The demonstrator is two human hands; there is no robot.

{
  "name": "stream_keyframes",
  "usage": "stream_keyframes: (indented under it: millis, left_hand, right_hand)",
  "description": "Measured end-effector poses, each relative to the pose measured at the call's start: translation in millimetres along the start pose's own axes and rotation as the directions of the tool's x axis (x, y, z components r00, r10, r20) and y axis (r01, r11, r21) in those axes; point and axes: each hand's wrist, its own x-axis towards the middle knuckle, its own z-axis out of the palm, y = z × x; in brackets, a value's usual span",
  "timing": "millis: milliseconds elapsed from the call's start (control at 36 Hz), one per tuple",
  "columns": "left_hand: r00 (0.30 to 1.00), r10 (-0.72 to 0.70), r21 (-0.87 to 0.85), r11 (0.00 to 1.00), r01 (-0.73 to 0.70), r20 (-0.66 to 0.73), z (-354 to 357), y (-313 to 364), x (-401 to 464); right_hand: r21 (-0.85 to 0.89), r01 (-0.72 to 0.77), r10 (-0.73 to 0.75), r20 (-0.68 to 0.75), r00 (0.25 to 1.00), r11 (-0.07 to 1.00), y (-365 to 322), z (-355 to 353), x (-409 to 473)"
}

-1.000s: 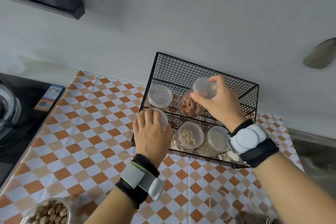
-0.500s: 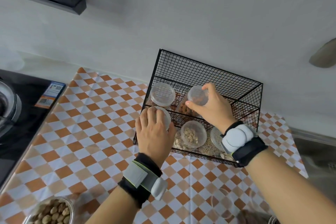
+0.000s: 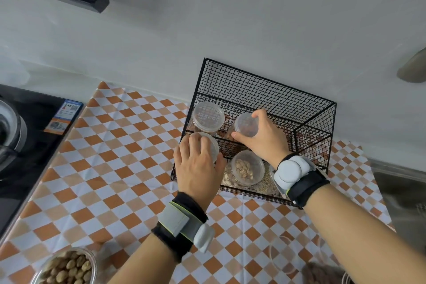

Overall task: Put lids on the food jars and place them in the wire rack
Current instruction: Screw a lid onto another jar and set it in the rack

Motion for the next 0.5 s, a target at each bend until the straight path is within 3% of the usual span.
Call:
stream_keyframes:
  millis: [500]
  left_hand:
    - [1.000,0.029,-0.005,1.000,-0.029,0.007,1.1,2.5,-0.9]
  right_hand:
    - [0.010,-0.033,0.033,0.025,0.999,0.999,-2.8,2.8,-7.7]
